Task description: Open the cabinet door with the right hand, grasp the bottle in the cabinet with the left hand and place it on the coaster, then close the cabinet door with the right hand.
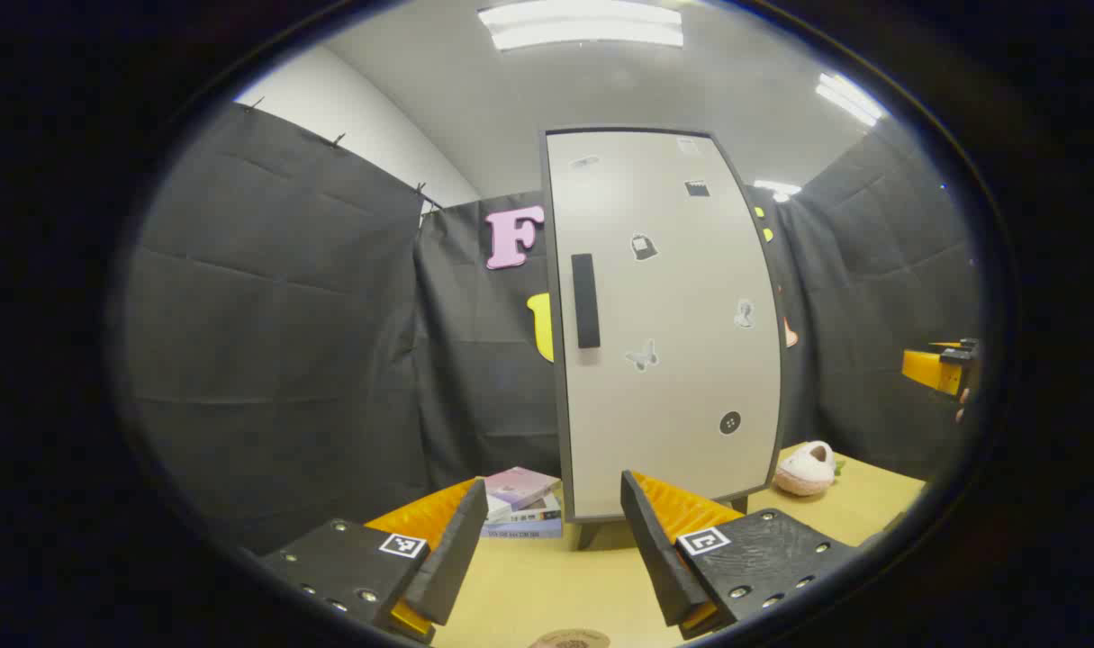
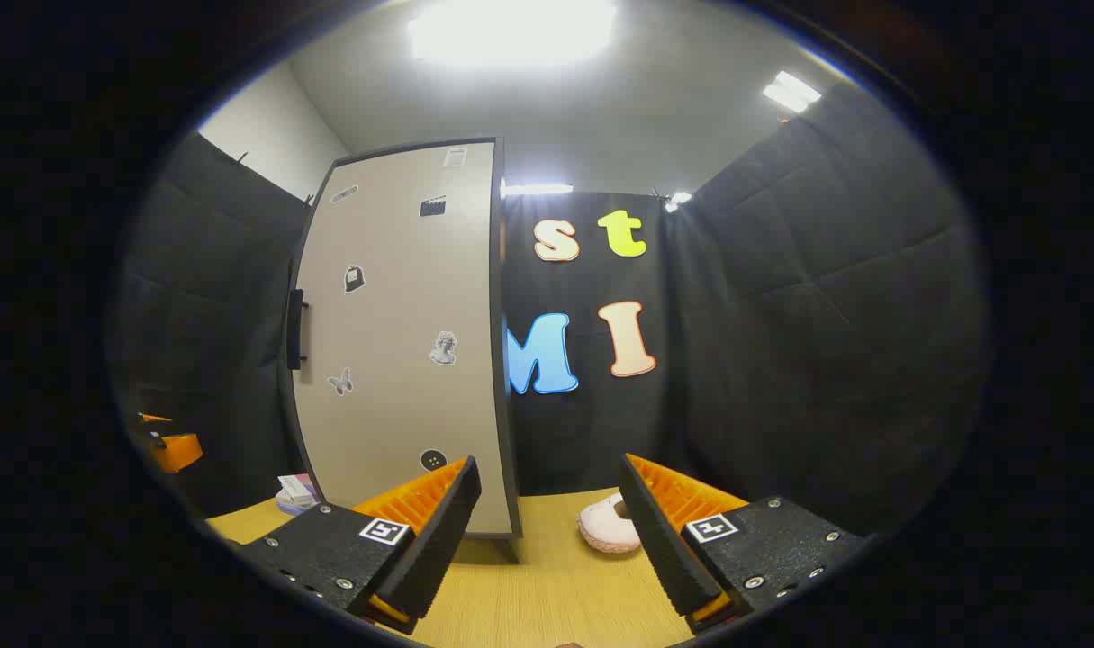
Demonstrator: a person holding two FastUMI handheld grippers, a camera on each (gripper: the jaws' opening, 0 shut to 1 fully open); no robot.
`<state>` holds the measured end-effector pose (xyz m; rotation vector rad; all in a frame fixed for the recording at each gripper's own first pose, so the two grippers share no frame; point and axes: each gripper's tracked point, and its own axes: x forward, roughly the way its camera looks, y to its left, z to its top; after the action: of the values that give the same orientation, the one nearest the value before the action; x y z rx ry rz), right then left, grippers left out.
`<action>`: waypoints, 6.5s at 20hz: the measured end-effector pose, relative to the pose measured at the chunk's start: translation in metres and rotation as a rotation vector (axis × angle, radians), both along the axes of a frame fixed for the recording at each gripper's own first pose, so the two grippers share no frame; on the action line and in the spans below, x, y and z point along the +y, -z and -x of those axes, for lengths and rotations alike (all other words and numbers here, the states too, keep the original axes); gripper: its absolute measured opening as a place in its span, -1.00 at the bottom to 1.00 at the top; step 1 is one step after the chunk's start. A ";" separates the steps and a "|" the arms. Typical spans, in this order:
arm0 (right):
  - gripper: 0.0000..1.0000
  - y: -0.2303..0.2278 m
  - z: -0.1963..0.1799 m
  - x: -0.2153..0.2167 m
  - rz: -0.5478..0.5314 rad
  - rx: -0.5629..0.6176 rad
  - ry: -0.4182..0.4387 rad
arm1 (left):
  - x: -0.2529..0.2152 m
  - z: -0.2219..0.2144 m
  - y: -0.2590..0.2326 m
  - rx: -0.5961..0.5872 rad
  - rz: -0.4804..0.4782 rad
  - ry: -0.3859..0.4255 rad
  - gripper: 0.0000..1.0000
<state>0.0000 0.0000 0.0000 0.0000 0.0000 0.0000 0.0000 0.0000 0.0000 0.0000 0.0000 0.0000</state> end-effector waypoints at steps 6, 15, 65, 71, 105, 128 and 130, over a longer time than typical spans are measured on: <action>0.91 0.002 0.001 0.000 0.003 0.005 0.000 | 0.005 -0.002 -0.003 -0.004 0.023 -0.007 0.79; 0.92 -0.001 -0.005 0.010 0.007 0.000 -0.024 | 0.009 -0.001 -0.006 -0.010 0.018 -0.019 0.70; 0.02 -0.069 -0.204 0.411 0.052 0.141 -0.339 | 0.302 0.156 0.058 0.093 0.018 -0.523 0.80; -0.59 -0.071 -0.192 0.410 0.040 0.167 -0.394 | 0.298 0.137 0.057 0.075 0.028 -0.484 0.71; -0.60 -0.085 -0.151 0.347 -0.066 0.145 -0.682 | 0.035 0.043 0.000 -0.009 0.036 -0.064 0.80; -0.65 -0.084 -0.158 0.291 -0.142 0.110 -0.537 | -0.101 0.035 -0.051 -0.046 -0.001 0.043 0.60; -0.65 -0.081 -0.157 0.285 -0.126 0.111 -0.515 | -0.108 0.018 -0.064 -0.062 0.002 0.071 0.74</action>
<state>0.1568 0.2846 0.0811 0.1261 0.1106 0.5147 -0.0183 -0.1078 0.0636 -0.0020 -0.0616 -0.0709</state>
